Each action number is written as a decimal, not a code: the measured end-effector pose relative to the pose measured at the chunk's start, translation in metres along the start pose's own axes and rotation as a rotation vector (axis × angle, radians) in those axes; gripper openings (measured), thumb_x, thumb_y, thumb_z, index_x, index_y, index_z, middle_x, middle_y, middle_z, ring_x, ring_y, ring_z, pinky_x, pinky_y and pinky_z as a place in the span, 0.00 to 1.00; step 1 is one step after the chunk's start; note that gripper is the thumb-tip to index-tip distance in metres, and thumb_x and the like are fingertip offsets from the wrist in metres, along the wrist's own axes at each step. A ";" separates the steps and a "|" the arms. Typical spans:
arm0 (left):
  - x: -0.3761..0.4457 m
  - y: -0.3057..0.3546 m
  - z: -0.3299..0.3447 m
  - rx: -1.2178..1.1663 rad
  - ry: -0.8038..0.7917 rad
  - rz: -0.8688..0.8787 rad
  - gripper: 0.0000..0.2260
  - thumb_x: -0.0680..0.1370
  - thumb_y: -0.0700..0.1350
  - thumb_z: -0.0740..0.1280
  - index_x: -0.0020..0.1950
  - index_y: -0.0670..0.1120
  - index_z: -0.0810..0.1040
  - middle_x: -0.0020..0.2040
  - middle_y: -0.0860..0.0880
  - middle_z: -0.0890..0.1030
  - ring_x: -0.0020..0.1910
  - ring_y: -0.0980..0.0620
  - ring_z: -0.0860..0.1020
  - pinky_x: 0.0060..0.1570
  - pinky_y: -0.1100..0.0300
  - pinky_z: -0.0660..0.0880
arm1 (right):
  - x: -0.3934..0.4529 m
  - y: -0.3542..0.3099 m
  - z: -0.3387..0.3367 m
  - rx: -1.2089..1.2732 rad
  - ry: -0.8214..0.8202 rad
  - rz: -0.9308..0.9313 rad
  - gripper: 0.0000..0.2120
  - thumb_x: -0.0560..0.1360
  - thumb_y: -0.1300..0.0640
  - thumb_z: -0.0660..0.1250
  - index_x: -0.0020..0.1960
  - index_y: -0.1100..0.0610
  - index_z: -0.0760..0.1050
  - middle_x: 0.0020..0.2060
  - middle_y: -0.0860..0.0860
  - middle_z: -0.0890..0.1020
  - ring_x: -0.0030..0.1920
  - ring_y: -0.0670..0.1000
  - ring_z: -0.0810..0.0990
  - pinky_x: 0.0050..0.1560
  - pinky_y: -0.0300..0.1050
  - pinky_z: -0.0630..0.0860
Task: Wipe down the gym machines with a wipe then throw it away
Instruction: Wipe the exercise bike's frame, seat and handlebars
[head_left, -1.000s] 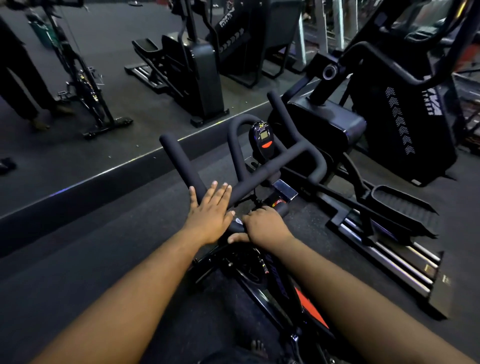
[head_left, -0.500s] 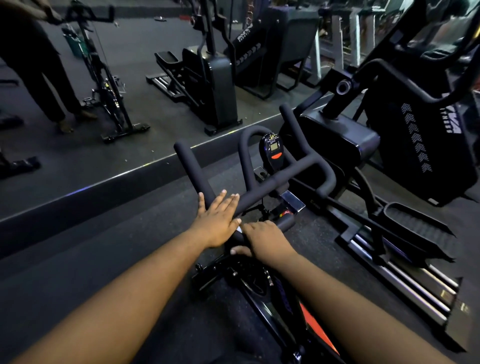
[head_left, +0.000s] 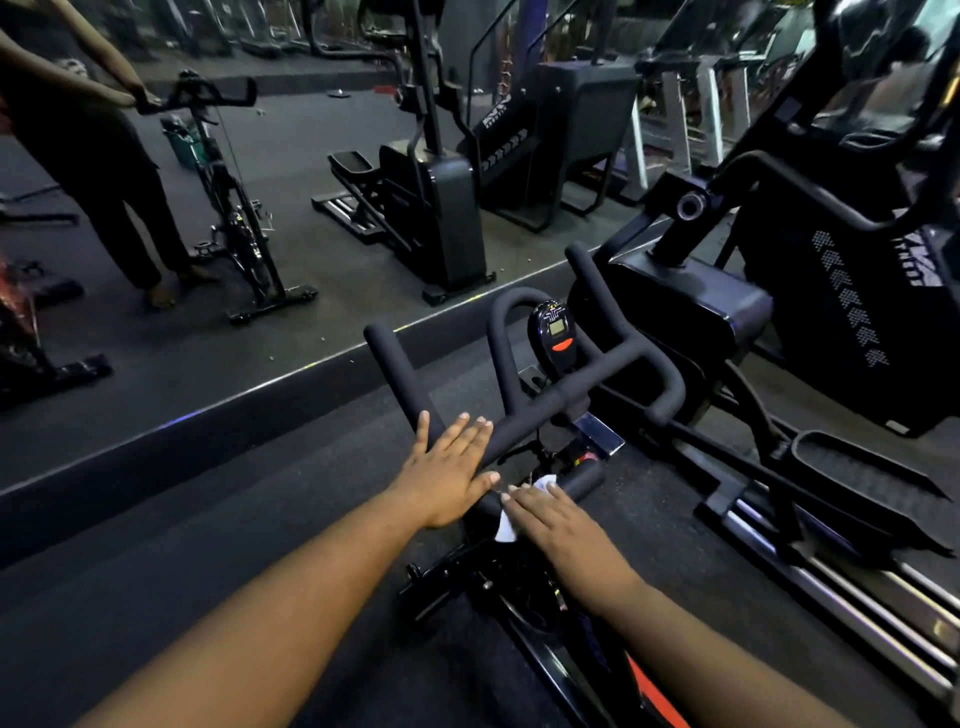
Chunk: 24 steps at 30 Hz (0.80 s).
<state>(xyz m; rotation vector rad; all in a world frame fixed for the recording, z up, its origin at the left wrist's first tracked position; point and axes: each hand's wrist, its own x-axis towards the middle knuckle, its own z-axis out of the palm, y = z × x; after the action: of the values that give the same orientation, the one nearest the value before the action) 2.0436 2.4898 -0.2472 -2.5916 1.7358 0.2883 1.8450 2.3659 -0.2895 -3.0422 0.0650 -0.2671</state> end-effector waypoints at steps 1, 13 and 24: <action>-0.002 -0.002 0.001 0.012 0.010 0.008 0.33 0.85 0.63 0.44 0.83 0.49 0.35 0.84 0.52 0.39 0.81 0.54 0.34 0.73 0.38 0.24 | -0.001 0.002 -0.005 0.067 0.002 -0.009 0.24 0.81 0.56 0.54 0.76 0.54 0.70 0.73 0.50 0.74 0.74 0.50 0.70 0.79 0.48 0.54; 0.004 -0.097 -0.071 0.289 0.178 -0.268 0.37 0.83 0.67 0.47 0.82 0.48 0.34 0.82 0.50 0.33 0.81 0.51 0.33 0.73 0.28 0.34 | 0.149 -0.010 -0.062 0.484 0.333 0.081 0.22 0.76 0.67 0.62 0.69 0.58 0.76 0.69 0.53 0.78 0.72 0.49 0.72 0.72 0.43 0.68; -0.004 -0.131 -0.090 0.435 0.154 -0.324 0.34 0.86 0.59 0.50 0.82 0.47 0.34 0.82 0.50 0.33 0.81 0.53 0.36 0.74 0.29 0.36 | 0.206 -0.018 0.000 0.447 0.107 -0.145 0.31 0.85 0.64 0.55 0.83 0.53 0.44 0.79 0.45 0.36 0.80 0.47 0.37 0.76 0.34 0.41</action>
<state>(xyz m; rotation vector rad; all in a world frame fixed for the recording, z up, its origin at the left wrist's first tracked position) 2.1760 2.5341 -0.1708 -2.5483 1.2033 -0.2705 2.0485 2.3732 -0.2528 -2.5891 -0.1838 -0.3953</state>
